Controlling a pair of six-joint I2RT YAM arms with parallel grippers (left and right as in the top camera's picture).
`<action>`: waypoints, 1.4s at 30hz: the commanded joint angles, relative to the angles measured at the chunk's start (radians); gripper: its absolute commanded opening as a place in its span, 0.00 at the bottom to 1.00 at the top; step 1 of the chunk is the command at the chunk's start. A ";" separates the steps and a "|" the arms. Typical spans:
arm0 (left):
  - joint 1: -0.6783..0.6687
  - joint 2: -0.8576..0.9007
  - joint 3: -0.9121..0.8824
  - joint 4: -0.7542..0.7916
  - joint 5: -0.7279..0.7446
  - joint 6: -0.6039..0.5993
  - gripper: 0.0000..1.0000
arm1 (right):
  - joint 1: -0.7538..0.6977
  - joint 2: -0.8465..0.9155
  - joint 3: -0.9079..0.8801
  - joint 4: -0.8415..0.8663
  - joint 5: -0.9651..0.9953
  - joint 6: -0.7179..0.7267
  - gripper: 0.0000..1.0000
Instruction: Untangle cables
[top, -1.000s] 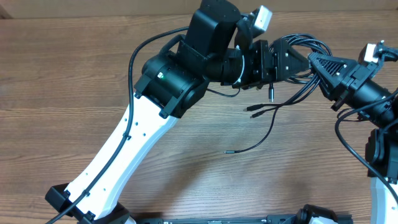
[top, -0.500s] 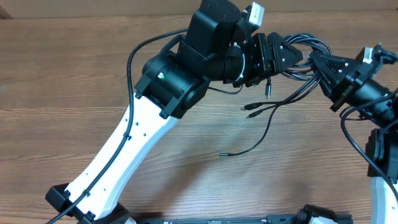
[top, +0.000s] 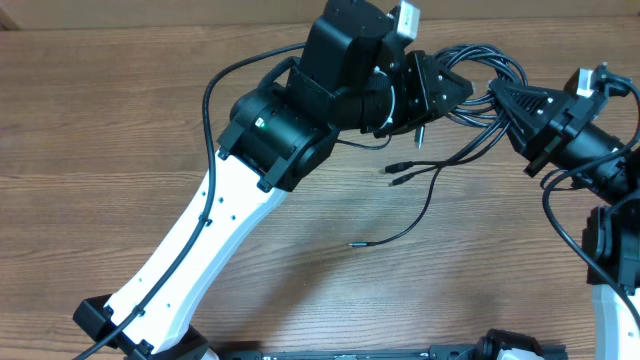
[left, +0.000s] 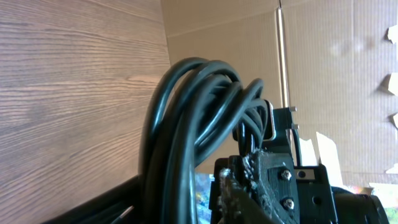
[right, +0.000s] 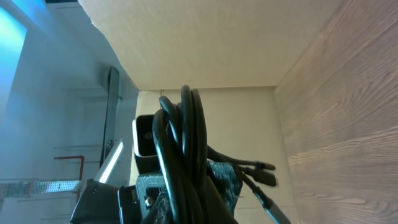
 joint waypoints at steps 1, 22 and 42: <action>-0.007 0.004 0.009 -0.003 -0.013 0.041 0.09 | 0.033 -0.008 0.010 0.013 -0.026 -0.017 0.04; 0.040 0.004 0.009 -0.400 -0.154 0.916 0.05 | 0.035 -0.006 0.010 -0.610 0.025 -1.168 0.71; 0.037 0.004 0.009 -0.597 0.127 1.327 0.04 | 0.111 -0.006 0.010 -0.792 -0.030 -1.691 0.40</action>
